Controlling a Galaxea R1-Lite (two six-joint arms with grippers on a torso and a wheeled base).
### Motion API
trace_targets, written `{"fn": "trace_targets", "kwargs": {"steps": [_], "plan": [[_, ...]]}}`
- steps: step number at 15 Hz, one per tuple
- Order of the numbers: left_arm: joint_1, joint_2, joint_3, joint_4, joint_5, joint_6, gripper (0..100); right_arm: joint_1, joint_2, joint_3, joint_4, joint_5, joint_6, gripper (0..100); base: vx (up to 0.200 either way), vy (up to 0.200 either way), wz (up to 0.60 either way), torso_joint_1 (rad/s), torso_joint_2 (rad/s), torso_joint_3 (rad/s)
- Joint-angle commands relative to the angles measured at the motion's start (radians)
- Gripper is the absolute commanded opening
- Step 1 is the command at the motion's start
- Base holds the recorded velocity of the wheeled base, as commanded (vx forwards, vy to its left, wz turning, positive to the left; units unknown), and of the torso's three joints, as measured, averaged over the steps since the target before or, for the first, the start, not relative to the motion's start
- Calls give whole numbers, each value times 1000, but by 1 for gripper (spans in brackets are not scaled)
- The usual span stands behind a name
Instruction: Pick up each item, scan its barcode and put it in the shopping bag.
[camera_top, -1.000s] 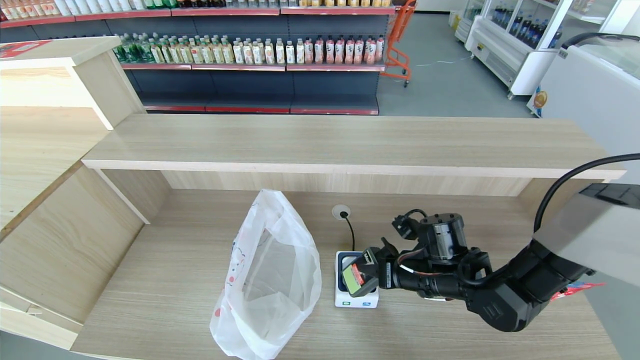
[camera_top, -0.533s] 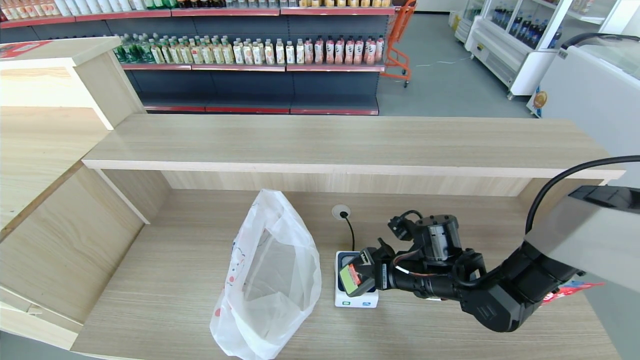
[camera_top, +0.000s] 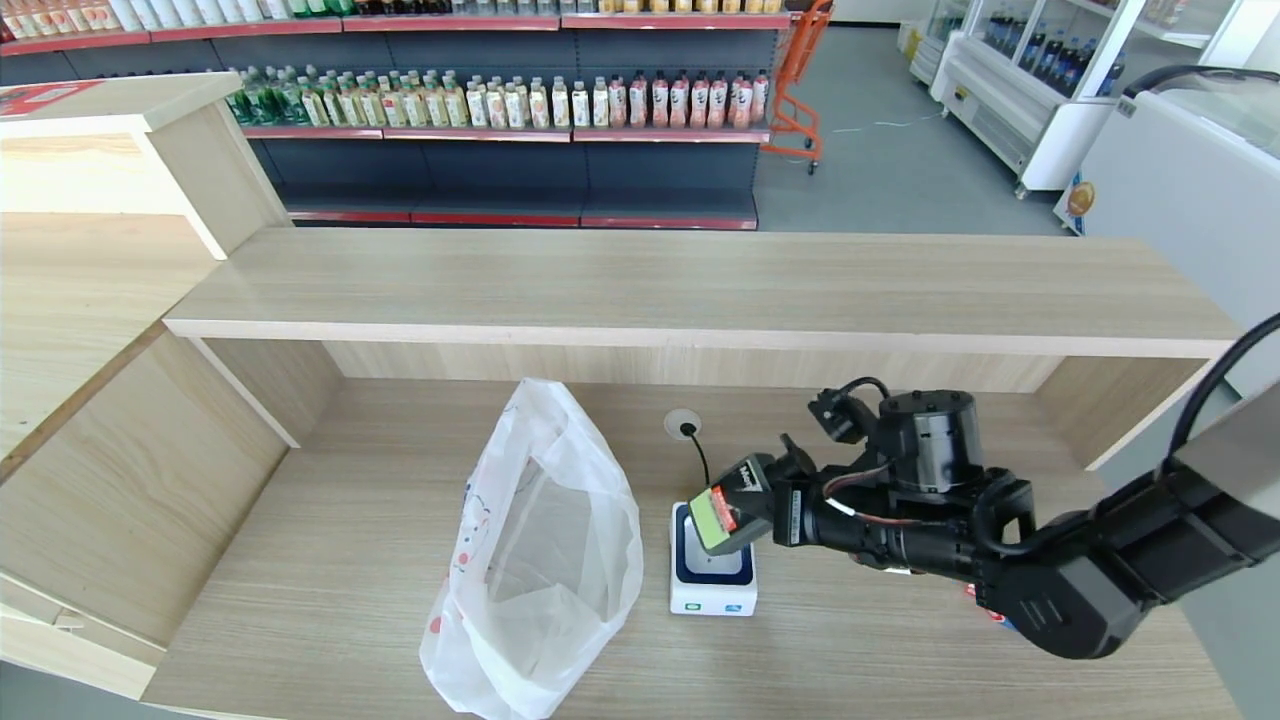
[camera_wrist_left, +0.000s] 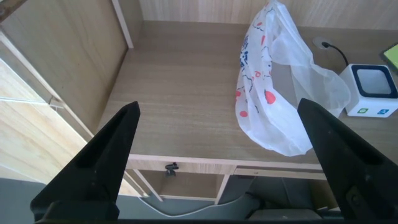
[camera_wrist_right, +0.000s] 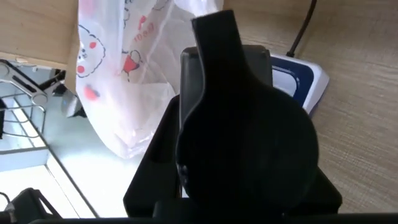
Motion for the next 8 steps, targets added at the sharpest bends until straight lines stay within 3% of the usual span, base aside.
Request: {"fn": "trace_targets", "kwargs": {"steps": [1, 3, 4, 8], "plan": [[0, 0, 0, 0, 0, 1, 100, -28, -208, 90, 3, -1, -102, 0, 0, 0, 0, 0, 0, 0], [0, 0, 0, 0, 0, 1, 100, -104, -231, 209, -5, -12, -394, 0, 0, 0, 0, 0, 0, 0], [0, 0, 0, 0, 0, 1, 100, -128, -231, 245, -20, -23, -470, 0, 0, 0, 0, 0, 0, 0], [0, 0, 0, 0, 0, 1, 100, -133, -216, 321, -114, -29, -472, 0, 0, 0, 0, 0, 0, 0]]}}
